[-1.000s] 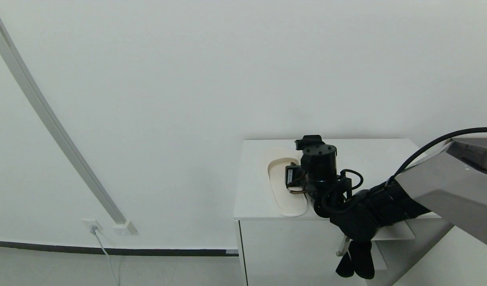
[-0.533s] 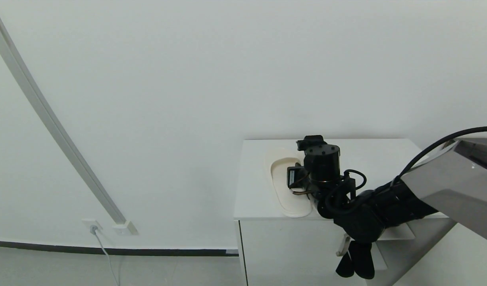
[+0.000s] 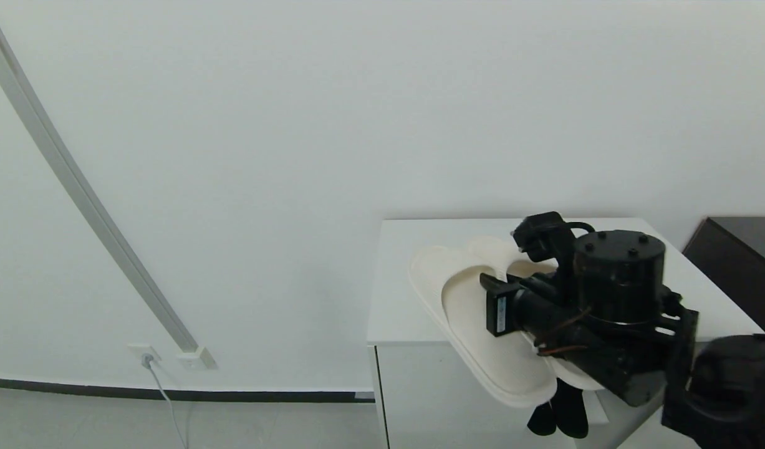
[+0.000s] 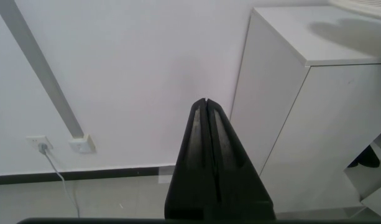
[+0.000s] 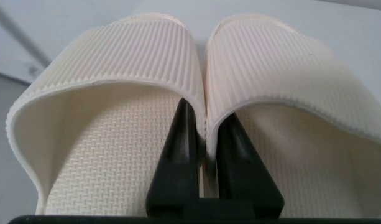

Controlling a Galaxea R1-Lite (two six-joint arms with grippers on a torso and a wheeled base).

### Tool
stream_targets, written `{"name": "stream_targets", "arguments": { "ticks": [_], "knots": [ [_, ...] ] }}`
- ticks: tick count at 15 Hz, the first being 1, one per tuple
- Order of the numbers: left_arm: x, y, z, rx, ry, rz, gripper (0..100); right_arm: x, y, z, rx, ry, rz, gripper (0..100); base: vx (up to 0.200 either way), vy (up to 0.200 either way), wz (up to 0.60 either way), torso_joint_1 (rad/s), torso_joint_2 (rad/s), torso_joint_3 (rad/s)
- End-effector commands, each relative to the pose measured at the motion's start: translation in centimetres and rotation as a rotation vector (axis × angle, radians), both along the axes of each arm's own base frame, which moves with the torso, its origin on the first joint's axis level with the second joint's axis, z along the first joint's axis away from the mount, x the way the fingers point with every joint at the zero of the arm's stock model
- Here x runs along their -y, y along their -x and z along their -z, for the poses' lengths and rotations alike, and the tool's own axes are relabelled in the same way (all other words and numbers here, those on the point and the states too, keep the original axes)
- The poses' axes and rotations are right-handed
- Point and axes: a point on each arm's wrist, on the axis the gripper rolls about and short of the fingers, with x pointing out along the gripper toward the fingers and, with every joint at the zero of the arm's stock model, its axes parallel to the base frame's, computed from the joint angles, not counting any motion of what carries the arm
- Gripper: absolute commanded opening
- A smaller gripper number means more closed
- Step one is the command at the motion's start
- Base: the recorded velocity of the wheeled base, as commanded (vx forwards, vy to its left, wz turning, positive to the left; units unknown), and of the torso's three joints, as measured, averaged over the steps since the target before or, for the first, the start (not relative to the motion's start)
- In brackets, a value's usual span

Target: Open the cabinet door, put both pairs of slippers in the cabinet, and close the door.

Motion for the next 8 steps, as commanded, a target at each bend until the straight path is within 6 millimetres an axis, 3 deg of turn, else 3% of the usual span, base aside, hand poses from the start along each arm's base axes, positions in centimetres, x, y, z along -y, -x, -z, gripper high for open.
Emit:
{"name": "stream_targets", "arguments": {
  "ticks": [1, 8],
  "knots": [
    [0.00, 0.00, 0.00, 0.000, 0.002, 0.000, 0, 1.35, 3.24, -1.64, 0.034, -0.037, -0.056, 0, 0.000, 0.000, 0.00, 0.000, 0.00, 0.000],
    [0.00, 0.01, -0.04, 0.002, 0.010, -0.002, 0, 1.06, 4.18, -0.82, 0.010, -0.021, -0.083, 0, 0.000, 0.000, 0.00, 0.000, 0.00, 0.000]
  ]
}}
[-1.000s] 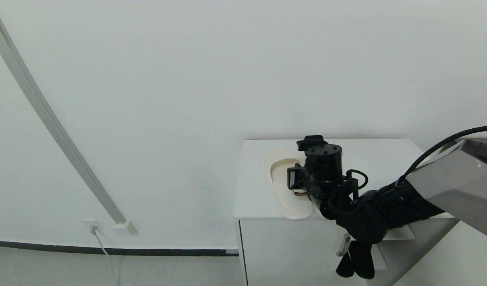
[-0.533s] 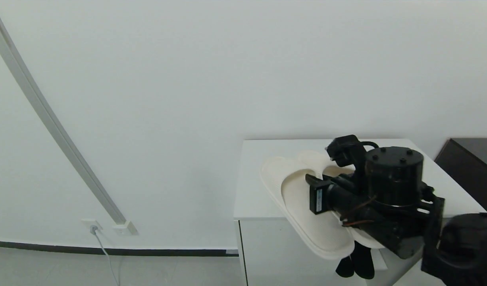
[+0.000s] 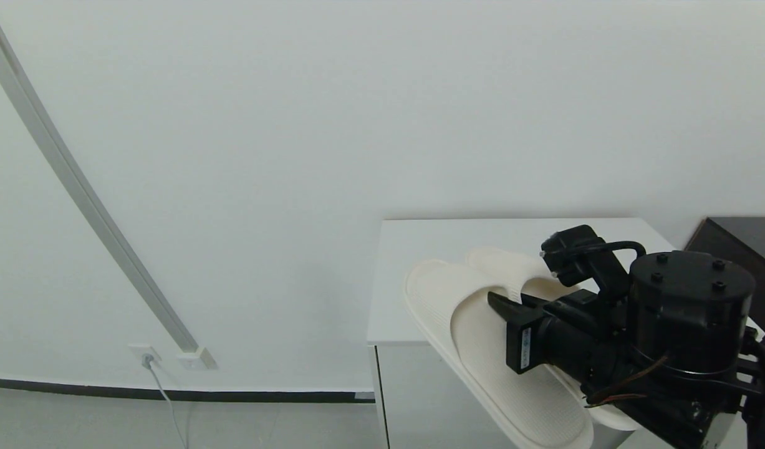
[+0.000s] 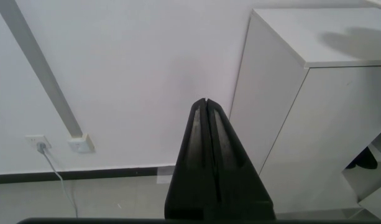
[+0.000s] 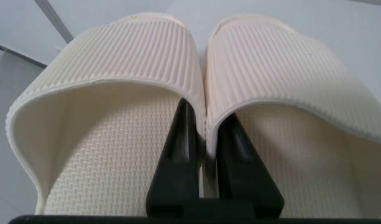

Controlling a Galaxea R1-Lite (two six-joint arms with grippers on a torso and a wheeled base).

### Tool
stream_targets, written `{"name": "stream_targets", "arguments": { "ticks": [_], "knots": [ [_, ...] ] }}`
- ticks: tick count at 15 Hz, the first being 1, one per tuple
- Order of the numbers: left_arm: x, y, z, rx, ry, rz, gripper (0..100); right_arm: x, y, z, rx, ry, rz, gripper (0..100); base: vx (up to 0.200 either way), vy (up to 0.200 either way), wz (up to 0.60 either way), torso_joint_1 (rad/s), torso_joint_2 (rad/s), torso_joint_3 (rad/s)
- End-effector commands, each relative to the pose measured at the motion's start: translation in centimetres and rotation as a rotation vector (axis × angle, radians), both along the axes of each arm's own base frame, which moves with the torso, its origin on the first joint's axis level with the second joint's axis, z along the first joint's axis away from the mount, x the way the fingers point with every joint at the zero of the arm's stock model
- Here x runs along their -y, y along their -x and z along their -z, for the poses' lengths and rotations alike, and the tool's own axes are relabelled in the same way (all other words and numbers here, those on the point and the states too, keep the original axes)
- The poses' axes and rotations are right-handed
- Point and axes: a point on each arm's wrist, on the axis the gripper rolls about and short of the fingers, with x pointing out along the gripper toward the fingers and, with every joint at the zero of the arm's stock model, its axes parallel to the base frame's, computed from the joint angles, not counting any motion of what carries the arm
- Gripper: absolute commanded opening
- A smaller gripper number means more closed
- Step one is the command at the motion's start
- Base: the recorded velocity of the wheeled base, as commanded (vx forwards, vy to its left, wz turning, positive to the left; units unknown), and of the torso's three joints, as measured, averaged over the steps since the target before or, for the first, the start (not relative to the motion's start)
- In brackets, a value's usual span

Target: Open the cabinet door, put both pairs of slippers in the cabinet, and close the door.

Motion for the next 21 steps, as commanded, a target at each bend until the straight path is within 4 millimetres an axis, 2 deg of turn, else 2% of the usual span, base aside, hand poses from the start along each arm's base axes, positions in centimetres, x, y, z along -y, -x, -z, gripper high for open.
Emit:
{"name": "stream_targets", "arguments": {
  "ticks": [1, 2, 11, 21],
  "knots": [
    [0.00, 0.00, 0.01, 0.000, -0.002, 0.000, 0, -0.08, 0.15, -0.14, 0.003, -0.004, -0.005, 0, 0.000, 0.000, 0.00, 0.000, 0.00, 0.000],
    [0.00, 0.00, 0.01, 0.000, -0.002, 0.000, 0, -0.08, 0.15, -0.14, 0.003, -0.004, -0.005, 0, 0.000, 0.000, 0.00, 0.000, 0.00, 0.000],
    [0.00, -0.01, 0.05, -0.002, -0.002, 0.000, 0, -0.21, 0.25, 0.18, -0.004, 0.007, -0.012, 0, -0.200, 0.000, 0.00, 0.005, 0.00, 0.003],
    [0.00, 0.00, 0.01, 0.000, -0.002, 0.000, 0, -0.51, 0.64, 0.64, -0.014, 0.024, -0.029, 0, 0.000, 0.000, 0.00, 0.000, 0.00, 0.000]
  ]
}}
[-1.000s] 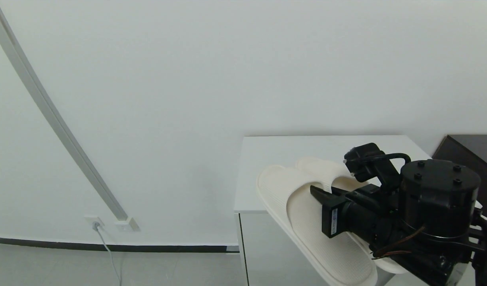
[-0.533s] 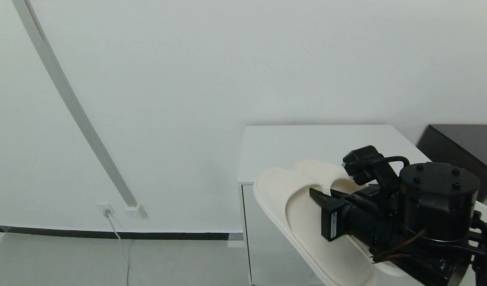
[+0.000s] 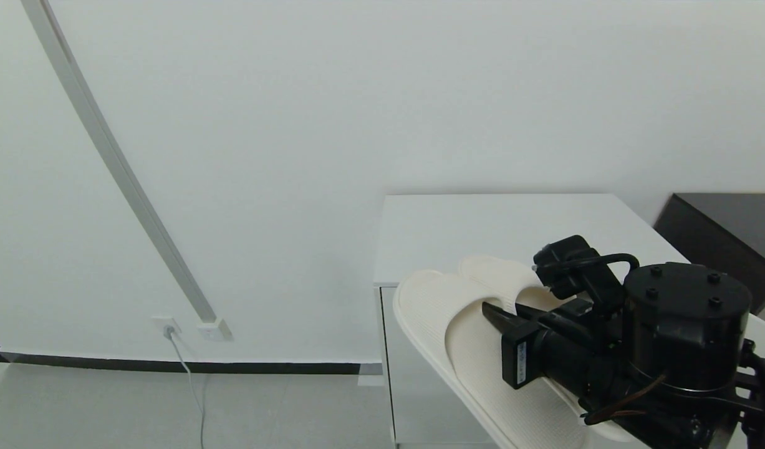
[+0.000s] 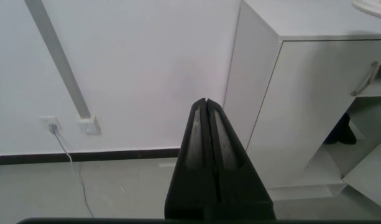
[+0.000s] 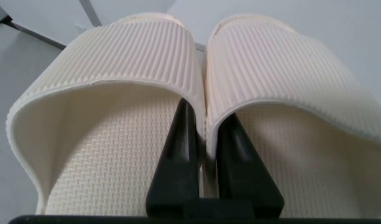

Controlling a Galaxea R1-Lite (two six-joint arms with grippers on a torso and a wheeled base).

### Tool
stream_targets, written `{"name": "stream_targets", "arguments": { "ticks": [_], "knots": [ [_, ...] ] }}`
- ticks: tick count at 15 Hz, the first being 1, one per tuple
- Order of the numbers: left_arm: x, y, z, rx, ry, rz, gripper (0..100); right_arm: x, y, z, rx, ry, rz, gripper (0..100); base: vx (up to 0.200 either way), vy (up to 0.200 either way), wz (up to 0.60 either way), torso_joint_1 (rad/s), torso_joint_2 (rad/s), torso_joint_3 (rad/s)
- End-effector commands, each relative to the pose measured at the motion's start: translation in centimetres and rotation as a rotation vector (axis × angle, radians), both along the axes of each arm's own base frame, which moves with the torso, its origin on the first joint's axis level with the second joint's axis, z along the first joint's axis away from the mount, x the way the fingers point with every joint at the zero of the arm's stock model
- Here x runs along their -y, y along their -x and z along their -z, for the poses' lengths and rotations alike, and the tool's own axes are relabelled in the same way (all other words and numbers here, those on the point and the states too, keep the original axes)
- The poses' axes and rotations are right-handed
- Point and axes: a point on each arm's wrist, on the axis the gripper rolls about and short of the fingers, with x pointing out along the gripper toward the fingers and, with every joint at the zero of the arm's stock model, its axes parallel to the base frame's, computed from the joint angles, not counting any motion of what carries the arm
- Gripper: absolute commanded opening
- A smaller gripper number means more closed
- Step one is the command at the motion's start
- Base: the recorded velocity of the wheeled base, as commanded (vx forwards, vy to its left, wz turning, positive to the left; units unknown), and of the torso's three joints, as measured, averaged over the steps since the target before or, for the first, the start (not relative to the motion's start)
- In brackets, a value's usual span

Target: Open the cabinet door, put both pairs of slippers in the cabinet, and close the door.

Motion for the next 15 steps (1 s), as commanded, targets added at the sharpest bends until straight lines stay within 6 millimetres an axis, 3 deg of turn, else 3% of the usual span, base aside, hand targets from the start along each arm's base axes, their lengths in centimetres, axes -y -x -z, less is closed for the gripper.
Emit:
{"name": "stream_targets", "arguments": {
  "ticks": [1, 2, 15],
  "knots": [
    [0.00, 0.00, 0.01, 0.000, 0.000, 0.000, 0, -0.09, -0.04, 0.17, -0.004, 0.004, -0.001, 0, 0.000, 0.000, 0.00, 0.000, 0.00, 0.000],
    [0.00, 0.00, 0.01, 0.000, 0.000, 0.000, 0, -0.12, -0.01, 0.17, -0.004, 0.004, -0.002, 0, 0.000, 0.000, 0.00, 0.000, 0.00, 0.000],
    [0.00, 0.00, 0.01, 0.000, 0.000, 0.000, 0, 0.17, 0.06, 0.41, -0.009, 0.009, 0.003, 0, 0.000, -0.200, 0.00, 0.003, 0.00, 0.001]
  ]
}}
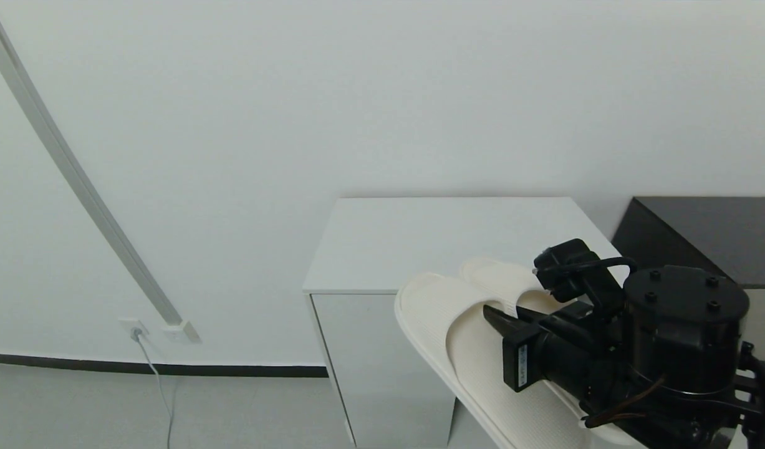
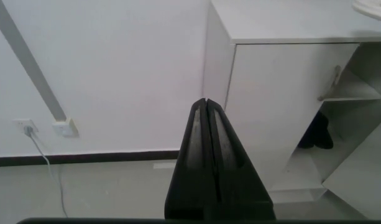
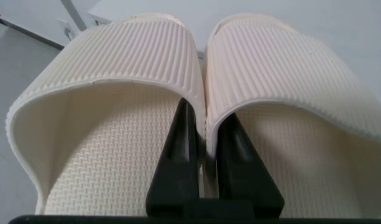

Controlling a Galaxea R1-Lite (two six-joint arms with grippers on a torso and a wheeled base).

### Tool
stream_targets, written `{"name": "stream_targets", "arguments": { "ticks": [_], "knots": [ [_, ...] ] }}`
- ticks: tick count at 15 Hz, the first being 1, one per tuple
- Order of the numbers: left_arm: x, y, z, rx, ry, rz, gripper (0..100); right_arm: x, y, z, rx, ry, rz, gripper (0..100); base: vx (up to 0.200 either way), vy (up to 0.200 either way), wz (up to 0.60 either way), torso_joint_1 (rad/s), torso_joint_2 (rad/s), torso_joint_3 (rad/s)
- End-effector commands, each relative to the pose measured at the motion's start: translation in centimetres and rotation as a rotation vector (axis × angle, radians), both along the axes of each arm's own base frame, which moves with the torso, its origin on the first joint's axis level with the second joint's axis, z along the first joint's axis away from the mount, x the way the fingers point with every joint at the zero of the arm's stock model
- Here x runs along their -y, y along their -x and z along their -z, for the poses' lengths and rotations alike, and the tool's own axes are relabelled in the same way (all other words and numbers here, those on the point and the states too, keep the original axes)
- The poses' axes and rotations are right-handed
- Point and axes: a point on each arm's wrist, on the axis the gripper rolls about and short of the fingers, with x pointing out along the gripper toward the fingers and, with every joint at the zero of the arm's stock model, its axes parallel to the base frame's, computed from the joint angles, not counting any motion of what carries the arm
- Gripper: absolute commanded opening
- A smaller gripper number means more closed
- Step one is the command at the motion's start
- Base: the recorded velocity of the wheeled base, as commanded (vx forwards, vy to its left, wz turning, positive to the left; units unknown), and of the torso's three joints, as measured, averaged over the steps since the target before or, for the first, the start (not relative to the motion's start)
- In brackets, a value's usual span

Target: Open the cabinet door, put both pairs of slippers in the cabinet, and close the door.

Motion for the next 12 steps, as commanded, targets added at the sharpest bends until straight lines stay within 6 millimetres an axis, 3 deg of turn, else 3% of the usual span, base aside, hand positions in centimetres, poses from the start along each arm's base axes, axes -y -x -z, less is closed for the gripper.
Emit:
{"name": "stream_targets", "arguments": {
  "ticks": [1, 8, 12],
  "knots": [
    [0.00, 0.00, 0.00, 0.000, 0.000, 0.000, 0, 0.10, 0.07, 0.22, -0.004, 0.008, -0.001, 0, 0.000, -0.200, 0.00, 0.007, 0.01, 0.002],
    [0.00, 0.00, 0.00, 0.000, 0.000, 0.000, 0, 0.23, 0.13, 0.52, -0.008, 0.014, -0.004, 0, 0.000, -0.200, 0.00, 0.002, 0.00, 0.004],
    [0.00, 0.00, 0.00, 0.000, -0.001, 0.000, 0, 0.35, 0.23, 0.63, -0.011, 0.017, -0.004, 0, 0.000, 0.000, 0.00, 0.000, 0.00, 0.000]
  ]
}}
